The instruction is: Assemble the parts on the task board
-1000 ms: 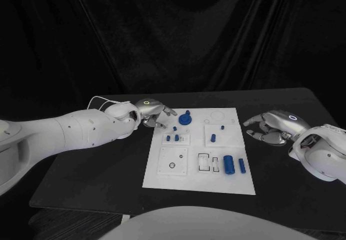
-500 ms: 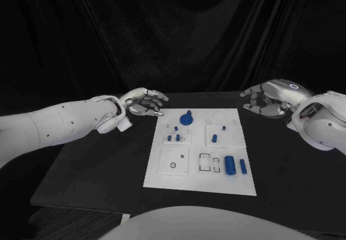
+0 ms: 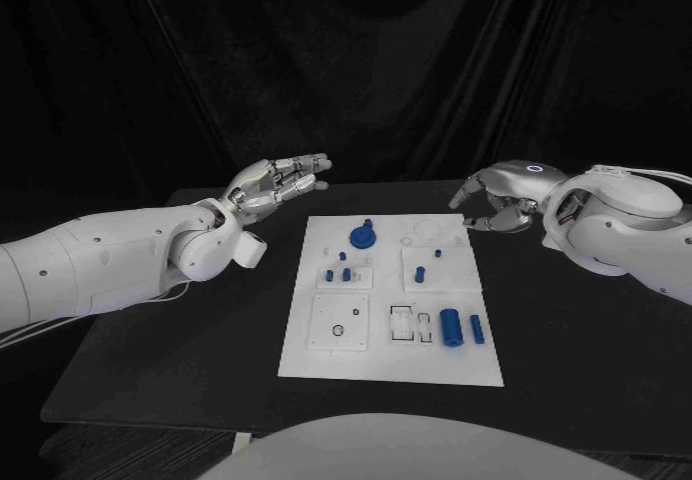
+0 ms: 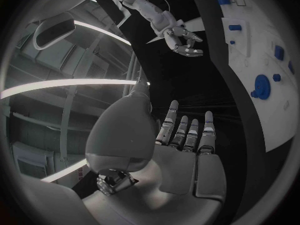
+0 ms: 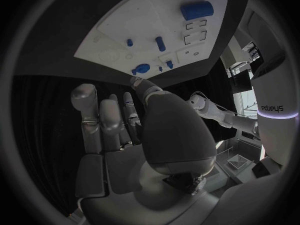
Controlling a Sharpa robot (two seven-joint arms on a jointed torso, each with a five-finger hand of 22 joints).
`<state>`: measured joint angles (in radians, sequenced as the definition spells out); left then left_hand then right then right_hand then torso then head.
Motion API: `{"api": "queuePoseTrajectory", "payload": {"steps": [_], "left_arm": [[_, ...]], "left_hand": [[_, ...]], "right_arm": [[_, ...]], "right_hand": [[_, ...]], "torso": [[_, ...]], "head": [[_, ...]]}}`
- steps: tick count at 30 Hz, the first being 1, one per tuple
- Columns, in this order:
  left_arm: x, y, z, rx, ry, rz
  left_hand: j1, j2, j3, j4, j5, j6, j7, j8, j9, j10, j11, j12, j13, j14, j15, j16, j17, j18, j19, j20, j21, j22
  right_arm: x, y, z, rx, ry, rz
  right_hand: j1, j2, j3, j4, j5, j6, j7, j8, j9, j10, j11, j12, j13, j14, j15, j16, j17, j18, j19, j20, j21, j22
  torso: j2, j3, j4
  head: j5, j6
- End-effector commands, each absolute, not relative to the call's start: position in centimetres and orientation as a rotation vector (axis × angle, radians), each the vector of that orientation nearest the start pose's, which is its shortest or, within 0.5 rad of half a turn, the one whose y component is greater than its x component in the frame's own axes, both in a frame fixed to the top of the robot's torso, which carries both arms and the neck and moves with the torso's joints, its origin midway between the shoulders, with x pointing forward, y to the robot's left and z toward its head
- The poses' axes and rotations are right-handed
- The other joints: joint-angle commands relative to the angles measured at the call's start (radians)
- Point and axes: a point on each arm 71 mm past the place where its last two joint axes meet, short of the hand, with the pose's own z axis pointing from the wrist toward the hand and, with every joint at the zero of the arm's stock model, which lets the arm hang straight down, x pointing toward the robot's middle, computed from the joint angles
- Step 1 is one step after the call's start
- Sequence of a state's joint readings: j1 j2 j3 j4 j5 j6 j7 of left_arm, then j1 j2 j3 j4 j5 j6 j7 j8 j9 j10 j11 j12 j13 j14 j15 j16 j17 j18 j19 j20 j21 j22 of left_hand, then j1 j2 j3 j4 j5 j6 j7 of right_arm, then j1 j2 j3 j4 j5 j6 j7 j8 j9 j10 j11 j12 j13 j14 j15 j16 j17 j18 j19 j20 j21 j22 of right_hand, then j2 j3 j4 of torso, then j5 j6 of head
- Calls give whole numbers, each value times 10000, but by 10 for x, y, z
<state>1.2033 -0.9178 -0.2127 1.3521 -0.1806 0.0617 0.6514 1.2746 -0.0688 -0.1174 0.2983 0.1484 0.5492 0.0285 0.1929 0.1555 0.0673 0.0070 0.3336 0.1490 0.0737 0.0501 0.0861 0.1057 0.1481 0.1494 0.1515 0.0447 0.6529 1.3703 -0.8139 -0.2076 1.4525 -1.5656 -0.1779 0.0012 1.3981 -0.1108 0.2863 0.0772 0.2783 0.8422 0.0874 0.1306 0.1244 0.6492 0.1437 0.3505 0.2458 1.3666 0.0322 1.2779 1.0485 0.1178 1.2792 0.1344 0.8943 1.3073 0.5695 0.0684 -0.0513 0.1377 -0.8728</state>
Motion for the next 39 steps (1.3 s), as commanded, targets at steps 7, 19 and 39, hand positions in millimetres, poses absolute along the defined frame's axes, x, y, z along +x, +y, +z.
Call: {"api": "queuePoseTrajectory", "payload": {"steps": [7,19,39], "left_arm": [[474,282,-218,-8573,13574,-18470],[468,290,-227,-8888,13784,-18459],[465,288,-232,-9051,14053,-18627]], "left_hand": [[-292,676,98,-33,247,-2226,-496,-1420,-929,-373,-644,-1867,-1210,-737,-194,-861,-1057,-223,-1281,-665,-241,-4342],[48,1432,-339,-56,830,-1770,-190,-1437,-1098,-337,-367,-1954,-1256,-737,151,-861,-1057,150,-1290,128,-240,-4717],[879,2033,-732,-135,1595,-1099,136,-1190,-1039,-214,-20,-1695,-1222,-684,395,-836,-1035,322,-1159,571,-184,-4620]], "right_arm": [[502,-197,-200,-5837,18409,4916],[506,-182,-216,-6071,18517,5010],[510,-179,-244,-5891,18817,4904]], "right_hand": [[63,77,-172,97,-264,1250,506,257,94,2228,-302,217,-672,898,-19,1019,1414,-204,988,6,1725,1357],[95,-45,-145,212,-329,723,601,-427,-189,3259,-401,-473,-1300,801,-90,926,1187,-163,870,-71,1459,1296],[257,-212,275,35,543,556,634,-566,-279,2962,-303,-932,-1518,667,-36,816,947,-114,708,-49,1139,1221]], "torso": [[88,-362,266],[129,-571,398],[52,-556,330]], "head": [[-389,2],[-600,2],[-615,2]]}}
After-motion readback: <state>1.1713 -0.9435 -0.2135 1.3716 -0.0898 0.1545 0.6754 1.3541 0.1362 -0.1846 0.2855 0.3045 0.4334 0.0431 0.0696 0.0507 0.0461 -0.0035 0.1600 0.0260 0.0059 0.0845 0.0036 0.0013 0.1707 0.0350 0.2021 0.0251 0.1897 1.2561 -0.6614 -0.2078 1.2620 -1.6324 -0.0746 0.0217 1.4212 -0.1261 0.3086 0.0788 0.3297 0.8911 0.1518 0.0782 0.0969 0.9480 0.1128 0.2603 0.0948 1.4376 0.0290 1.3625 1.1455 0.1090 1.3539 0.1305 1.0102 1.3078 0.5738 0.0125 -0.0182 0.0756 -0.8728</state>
